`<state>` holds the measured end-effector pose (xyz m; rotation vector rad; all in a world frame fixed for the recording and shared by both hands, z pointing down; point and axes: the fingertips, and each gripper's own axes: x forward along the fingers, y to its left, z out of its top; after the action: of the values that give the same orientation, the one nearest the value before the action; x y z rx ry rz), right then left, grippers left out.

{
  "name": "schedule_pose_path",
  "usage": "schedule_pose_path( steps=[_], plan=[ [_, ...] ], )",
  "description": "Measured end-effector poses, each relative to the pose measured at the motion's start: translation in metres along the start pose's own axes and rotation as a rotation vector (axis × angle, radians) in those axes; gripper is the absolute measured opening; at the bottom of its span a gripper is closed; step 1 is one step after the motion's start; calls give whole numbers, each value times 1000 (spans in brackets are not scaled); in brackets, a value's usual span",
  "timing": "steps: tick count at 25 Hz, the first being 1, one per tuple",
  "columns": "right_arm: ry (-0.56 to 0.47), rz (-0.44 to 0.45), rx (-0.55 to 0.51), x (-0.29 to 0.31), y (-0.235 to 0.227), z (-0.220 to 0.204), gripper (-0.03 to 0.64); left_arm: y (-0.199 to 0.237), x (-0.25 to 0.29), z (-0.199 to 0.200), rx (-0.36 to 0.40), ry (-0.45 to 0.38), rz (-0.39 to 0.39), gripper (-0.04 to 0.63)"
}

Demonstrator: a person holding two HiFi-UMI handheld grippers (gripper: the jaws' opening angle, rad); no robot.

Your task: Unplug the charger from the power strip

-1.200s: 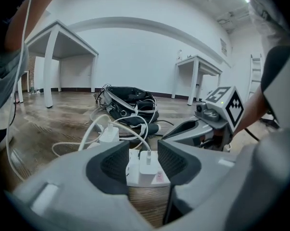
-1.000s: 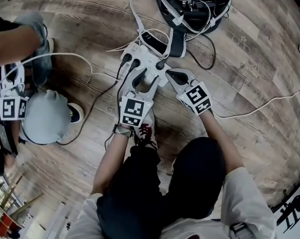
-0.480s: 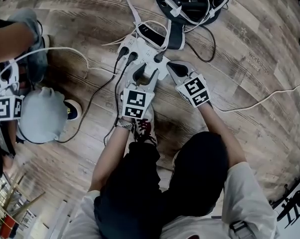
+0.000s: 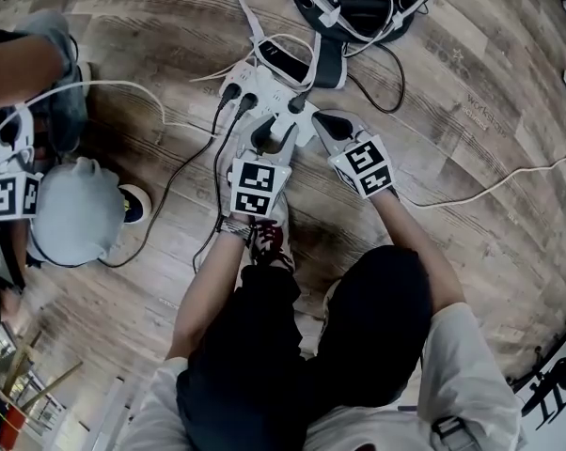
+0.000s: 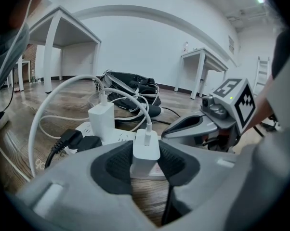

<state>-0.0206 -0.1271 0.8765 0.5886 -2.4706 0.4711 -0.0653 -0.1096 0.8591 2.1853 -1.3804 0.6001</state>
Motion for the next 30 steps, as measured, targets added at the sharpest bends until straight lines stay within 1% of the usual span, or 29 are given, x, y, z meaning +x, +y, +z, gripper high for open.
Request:
schedule_pose_path(
  steps=[3,5,6,7,9,15,17,19,23,24,25,26,27,30],
  plan=[
    [-14,-14,-10,-1,0,0,2,0,0,1,-100,-25,-35,162],
    [-17,-18,-21,-1,0,-1,2,1,0,1,-135,-37,-48,164],
    [-12,-15,-32,-1,0,-1,2,1,0,1,-137,-39,-50,164],
    [-5,-11,-46,-1,1,-1,2,1,0,1,-129,-38,-49,163],
    [3,-2,-59,-1,2,-1,2,0,-1,0,-90,-28,-36,160],
    [-5,2,-31,-1,0,-1,2,-3,0,1,102,8,28,141],
    [-9,2,-35,-1,0,-1,2,-4,0,1,110,21,32,140],
    [-14,4,-42,-1,1,-1,2,-3,-1,0,65,23,20,142],
    [-17,10,-41,-2,1,0,2,-1,-2,0,-87,-3,-30,153],
    [-21,10,-35,-2,1,0,2,-1,-2,1,-108,-7,-40,157],
    [-25,10,-28,-2,0,1,2,-1,-2,1,-113,-7,-43,160],
    [-30,9,-23,-2,0,1,2,-1,-2,1,-96,-2,-38,160],
    [-32,8,-21,-2,0,0,2,-1,-2,0,-59,8,-28,156],
    [-34,9,-23,-2,0,0,2,-3,-1,1,71,44,9,143]
  ],
)
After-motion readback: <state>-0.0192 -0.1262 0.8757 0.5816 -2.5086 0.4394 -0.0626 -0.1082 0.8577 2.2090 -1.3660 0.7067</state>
